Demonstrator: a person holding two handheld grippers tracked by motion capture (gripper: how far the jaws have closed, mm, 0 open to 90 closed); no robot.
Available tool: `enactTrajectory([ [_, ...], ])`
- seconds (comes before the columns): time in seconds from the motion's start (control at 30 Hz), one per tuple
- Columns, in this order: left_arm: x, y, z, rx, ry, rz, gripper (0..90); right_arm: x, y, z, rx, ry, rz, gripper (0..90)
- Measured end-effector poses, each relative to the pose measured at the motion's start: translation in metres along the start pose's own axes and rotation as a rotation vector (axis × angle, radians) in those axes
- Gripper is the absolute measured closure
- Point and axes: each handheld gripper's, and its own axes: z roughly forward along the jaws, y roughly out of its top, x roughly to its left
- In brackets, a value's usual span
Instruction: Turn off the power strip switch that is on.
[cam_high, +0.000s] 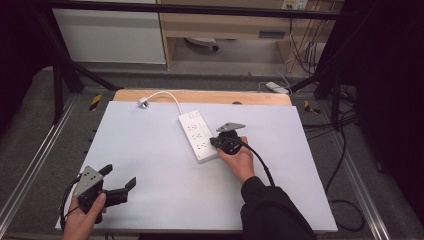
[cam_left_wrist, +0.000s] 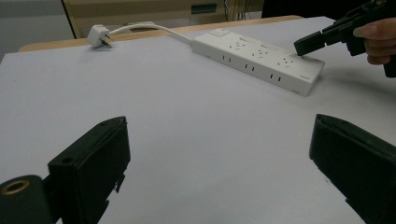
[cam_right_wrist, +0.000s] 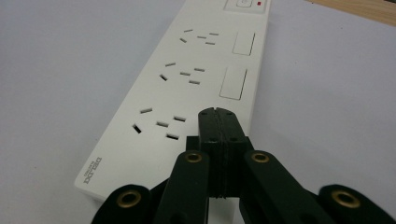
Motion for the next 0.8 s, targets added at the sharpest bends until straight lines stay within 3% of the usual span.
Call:
enactTrajectory([
  [0.8,-0.0001,0.0000,0.0001,-0.001,-0.003,-0.002,5.0,0.0012,-0.0034,0.0007,-0.025,0.005,-0.009,90.0],
])
